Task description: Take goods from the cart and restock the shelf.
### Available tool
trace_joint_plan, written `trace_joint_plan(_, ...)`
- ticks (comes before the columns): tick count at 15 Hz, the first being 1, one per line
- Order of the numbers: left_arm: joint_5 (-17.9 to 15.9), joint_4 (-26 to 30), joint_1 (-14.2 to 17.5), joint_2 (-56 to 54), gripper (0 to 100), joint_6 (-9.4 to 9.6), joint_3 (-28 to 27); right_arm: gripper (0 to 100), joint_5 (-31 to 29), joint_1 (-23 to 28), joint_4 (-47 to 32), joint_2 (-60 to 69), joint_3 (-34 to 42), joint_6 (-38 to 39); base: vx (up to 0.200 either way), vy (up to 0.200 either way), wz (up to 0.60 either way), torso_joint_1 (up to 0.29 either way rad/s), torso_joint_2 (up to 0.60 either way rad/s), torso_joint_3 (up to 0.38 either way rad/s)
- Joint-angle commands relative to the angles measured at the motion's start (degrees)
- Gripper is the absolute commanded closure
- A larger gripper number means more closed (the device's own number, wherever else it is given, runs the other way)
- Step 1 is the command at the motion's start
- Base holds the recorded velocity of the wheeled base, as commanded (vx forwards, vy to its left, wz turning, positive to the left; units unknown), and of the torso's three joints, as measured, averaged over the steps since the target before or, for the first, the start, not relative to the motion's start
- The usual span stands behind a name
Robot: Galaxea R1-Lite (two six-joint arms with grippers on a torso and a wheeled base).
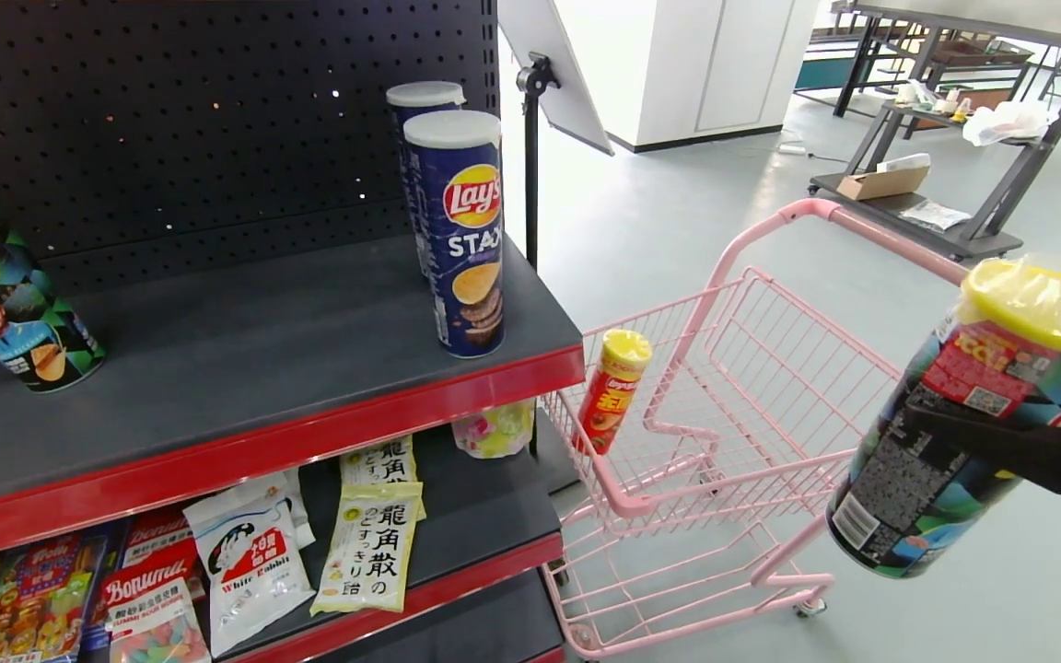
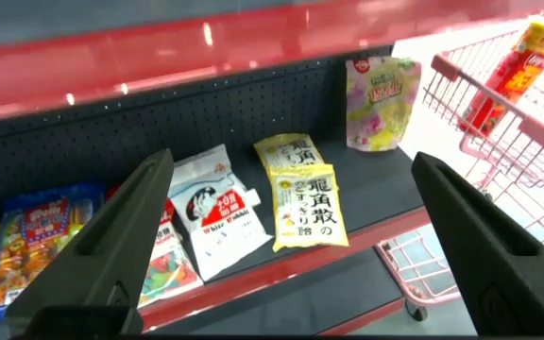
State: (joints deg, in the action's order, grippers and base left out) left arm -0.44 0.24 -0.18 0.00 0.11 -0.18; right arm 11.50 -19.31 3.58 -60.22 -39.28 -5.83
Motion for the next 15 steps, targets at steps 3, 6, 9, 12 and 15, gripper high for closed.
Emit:
trace_joint_plan(3,0.0,0.0,0.0,0.1,0,0.07,0.0,100,-0.2,0.0,0.0,-3.5,-0.4,-1.8,0.000,0.000,0.00,0.251,-0.61,-0.359)
trace_joint_plan(6,0.0,0.0,0.0,0.1,0,-0.02,0.0,100,-0.4,0.2,0.0,-3.9,-0.5,-2.6,0.000,0.000,0.00,0.080,-0.22,-0.111)
trace_joint_plan(9,0.0,0.0,0.0,0.0,0,-0.02,0.0,100,-0.3,0.1,0.0,-4.0,-0.2,-2.6,0.000,0.000,0.60,0.017,-0.01,-0.012)
trace_joint_plan(12,0.0,0.0,0.0,0.0,0,-0.29,0.0,100,-0.2,0.2,0.0,-3.9,0.1,-2.6,0.000,0.000,0.60,0.007,0.00,0.001)
trace_joint_plan(15,0.2,0.0,0.0,0.0,0,-0.11,0.0,100,-0.4,0.2,0.1,-3.9,1.0,-2.6,0.000,0.000,0.00,0.000,0.00,0.000)
